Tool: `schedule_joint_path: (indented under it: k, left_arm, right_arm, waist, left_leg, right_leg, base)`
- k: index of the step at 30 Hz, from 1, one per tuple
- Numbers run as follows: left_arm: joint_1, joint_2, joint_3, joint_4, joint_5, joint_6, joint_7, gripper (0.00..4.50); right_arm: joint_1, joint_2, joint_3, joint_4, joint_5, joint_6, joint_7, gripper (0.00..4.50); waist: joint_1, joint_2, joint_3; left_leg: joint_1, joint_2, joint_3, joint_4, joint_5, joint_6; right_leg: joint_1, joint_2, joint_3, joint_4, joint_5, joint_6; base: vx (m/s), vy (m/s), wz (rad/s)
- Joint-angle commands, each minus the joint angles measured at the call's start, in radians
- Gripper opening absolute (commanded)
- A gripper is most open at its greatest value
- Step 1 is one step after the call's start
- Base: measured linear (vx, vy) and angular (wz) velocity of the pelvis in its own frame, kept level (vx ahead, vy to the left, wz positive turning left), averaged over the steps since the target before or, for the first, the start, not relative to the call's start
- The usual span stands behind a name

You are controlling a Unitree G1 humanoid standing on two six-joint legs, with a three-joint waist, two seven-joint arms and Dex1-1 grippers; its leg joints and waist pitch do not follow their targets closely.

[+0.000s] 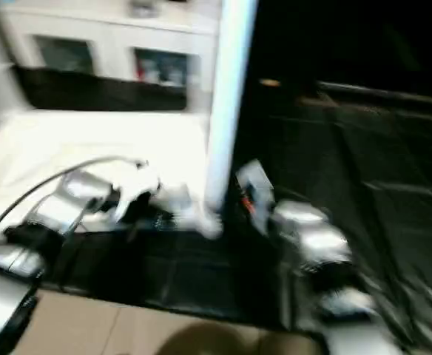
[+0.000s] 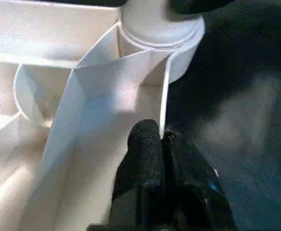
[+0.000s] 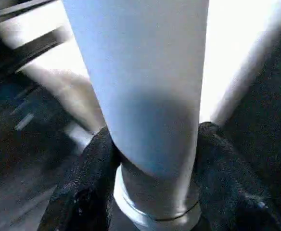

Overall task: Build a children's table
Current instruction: Rotate leg to tighten

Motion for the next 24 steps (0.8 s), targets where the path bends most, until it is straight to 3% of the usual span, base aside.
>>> schedule_joint_path:
  k: [1, 4, 9, 10, 11, 13, 14, 17, 19, 20, 21, 24]
  left_arm:
    - [-0.038, -0.059, 0.042, 0.020, -0.041, 0.015, 0.105, 0.00]
    - [-0.068, -0.096, 0.080, 0.062, -0.054, 0.030, 0.195, 0.00]
    - [-0.096, -0.133, 0.108, 0.093, -0.058, 0.032, 0.263, 0.00]
    - [-0.096, -0.133, 0.108, 0.093, -0.058, 0.032, 0.263, 0.00]
    - [-0.091, -0.124, 0.091, 0.089, -0.039, 0.017, 0.253, 0.00]
    - [-0.088, -0.118, 0.086, 0.090, -0.034, 0.008, 0.245, 0.00]
    - [-0.085, -0.113, 0.083, 0.088, -0.032, 0.005, 0.239, 0.00]
    - [-0.082, -0.104, 0.079, 0.089, -0.025, -0.005, 0.229, 0.00]
    - [-0.075, -0.086, 0.074, 0.086, -0.017, -0.021, 0.206, 0.00]
    - [-0.075, -0.086, 0.074, 0.086, -0.017, -0.021, 0.206, 0.00]
    - [-0.070, -0.074, 0.072, 0.083, -0.015, -0.027, 0.183, 0.00]
    - [-0.051, -0.036, 0.048, 0.065, -0.010, -0.057, 0.097, 0.00]
  right_arm:
    - [-0.045, 0.084, -0.001, 0.069, 0.010, 0.021, -0.139, 2.00]
    - [-0.082, 0.143, -0.021, 0.114, -0.010, -0.002, -0.248, 1.99]
    - [-0.117, 0.209, -0.030, 0.145, -0.026, -0.041, -0.322, 1.99]
    - [-0.117, 0.209, -0.030, 0.145, -0.026, -0.041, -0.322, 2.54]
    - [-0.109, 0.206, -0.028, 0.137, -0.022, -0.054, -0.298, 2.68]
    - [-0.106, 0.200, -0.027, 0.136, -0.022, -0.059, -0.286, 2.74]
    - [-0.101, 0.194, -0.025, 0.131, -0.021, -0.060, -0.275, 3.04]
    - [-0.091, 0.182, -0.026, 0.118, -0.020, -0.064, -0.252, 3.12]
    - [-0.058, 0.152, -0.023, 0.074, -0.006, -0.062, -0.185, 3.43]
    - [-0.058, 0.152, -0.023, 0.074, -0.006, -0.062, -0.185, 3.49]
    - [-0.028, 0.121, -0.022, 0.035, 0.007, -0.057, -0.129, 3.54]
    - [0.059, -0.003, -0.016, -0.063, 0.038, -0.053, 0.054, 3.88]
  waist:
    - [0.001, 0.007, -0.061]
    - [-0.010, 0.005, -0.066]
    - [-0.009, 0.005, -0.072]
    - [-0.007, 0.005, -0.073]
    - [-0.007, 0.006, -0.073]
    - [-0.008, 0.006, -0.072]
    - [-0.007, 0.008, -0.071]
    - [-0.007, 0.007, -0.068]
    - [-0.005, 0.014, -0.066]
    - [-0.004, 0.011, -0.066]
    - [-0.001, 0.018, -0.067]
    - [0.003, 0.012, -0.068]
  left_leg:
    - [-0.018, -0.029, 0.013, -0.068, -0.230, 0.000]
    - [-0.017, -0.029, 0.015, -0.065, -0.200, 0.009]
    - [-0.018, -0.028, 0.019, -0.063, -0.127, 0.035]
    - [-0.017, -0.027, 0.020, -0.062, -0.117, 0.041]
    - [-0.019, -0.027, 0.020, -0.061, -0.092, 0.059]
    - [-0.018, -0.027, 0.021, -0.061, -0.099, 0.070]
    - [-0.016, -0.027, 0.022, -0.061, -0.113, 0.072]
    - [-0.014, -0.026, 0.022, -0.064, -0.149, 0.063]
    - [-0.013, -0.026, 0.021, -0.065, -0.165, 0.058]
    - [-0.012, -0.025, 0.023, -0.064, -0.173, 0.062]
    - [-0.013, -0.025, 0.020, -0.065, -0.168, 0.059]
    - [-0.016, -0.025, 0.020, -0.062, -0.162, 0.078]
  right_leg:
    - [0.063, -0.038, 0.029, -0.089, -0.463, -0.100]
    - [0.063, -0.032, 0.034, -0.076, -0.341, -0.155]
    - [0.071, -0.031, 0.040, -0.055, -0.153, -0.220]
    - [0.072, -0.030, 0.040, -0.052, -0.125, -0.229]
    - [0.075, -0.030, 0.040, -0.046, -0.062, -0.252]
    - [0.077, -0.032, 0.041, -0.045, -0.054, -0.262]
    - [0.076, -0.032, 0.041, -0.049, -0.069, -0.262]
    - [0.076, -0.034, 0.041, -0.056, -0.135, -0.248]
    - [0.076, -0.033, 0.041, -0.059, -0.160, -0.237]
    - [0.075, -0.033, 0.042, -0.061, -0.157, -0.234]
    - [0.078, -0.034, 0.041, -0.057, -0.146, -0.237]
    - [0.084, -0.030, 0.041, -0.056, -0.102, -0.241]
  base:
    - [0.000, 0.000, 0.00]
    - [0.000, 0.000, 0.00]
    - [0.000, 0.000, 0.00]
    - [0.000, 0.000, 0.00]
    - [0.000, 0.000, 0.00]
    - [0.000, 0.000, 0.00]
    - [0.000, 0.000, 0.00]
    - [0.000, 0.000, 0.00]
    - [0.000, 0.000, 0.00]
    - [0.000, 0.000, 0.00]
    - [0.000, 0.000, 0.00]
    - [0.000, 0.000, 0.00]
